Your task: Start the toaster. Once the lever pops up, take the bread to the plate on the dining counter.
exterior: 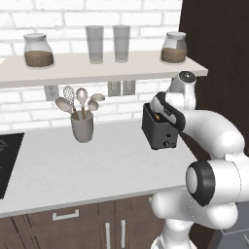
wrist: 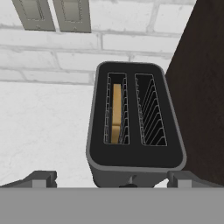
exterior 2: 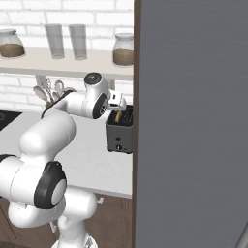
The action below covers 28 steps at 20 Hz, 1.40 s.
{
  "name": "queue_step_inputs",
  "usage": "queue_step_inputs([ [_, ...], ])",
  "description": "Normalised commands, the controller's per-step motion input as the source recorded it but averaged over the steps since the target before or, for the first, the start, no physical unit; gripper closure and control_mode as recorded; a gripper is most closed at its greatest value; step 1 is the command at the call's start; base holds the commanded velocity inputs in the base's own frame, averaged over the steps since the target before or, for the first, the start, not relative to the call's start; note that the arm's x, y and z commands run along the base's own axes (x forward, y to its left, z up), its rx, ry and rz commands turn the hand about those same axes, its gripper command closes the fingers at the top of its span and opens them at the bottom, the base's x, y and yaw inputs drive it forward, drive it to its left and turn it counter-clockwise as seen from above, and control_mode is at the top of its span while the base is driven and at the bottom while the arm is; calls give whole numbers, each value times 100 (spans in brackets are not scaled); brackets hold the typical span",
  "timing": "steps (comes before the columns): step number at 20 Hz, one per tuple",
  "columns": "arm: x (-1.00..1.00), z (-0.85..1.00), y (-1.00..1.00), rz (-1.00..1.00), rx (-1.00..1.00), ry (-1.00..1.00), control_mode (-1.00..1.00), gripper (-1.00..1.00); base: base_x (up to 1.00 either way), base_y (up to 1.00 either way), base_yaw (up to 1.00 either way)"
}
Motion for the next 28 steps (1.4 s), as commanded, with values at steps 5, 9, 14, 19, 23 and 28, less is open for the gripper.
queue_step_inputs([
  [5, 0, 0, 0, 0, 0, 0, -100, -100, 0, 0, 0],
  [9, 0, 0, 0, 0, 0, 0, -100, -100, 0, 0, 0],
  [14, 0, 0, 0, 0, 0, 0, -100, -100, 0, 0, 0],
  [19, 0, 0, 0, 0, 0, 0, -100, -100, 0, 0, 0],
  [23, 0, 0, 0, 0, 0, 0, -100, -100, 0, 0, 0],
  [28, 0, 0, 0, 0, 0, 0, -100, -100, 0, 0, 0],
])
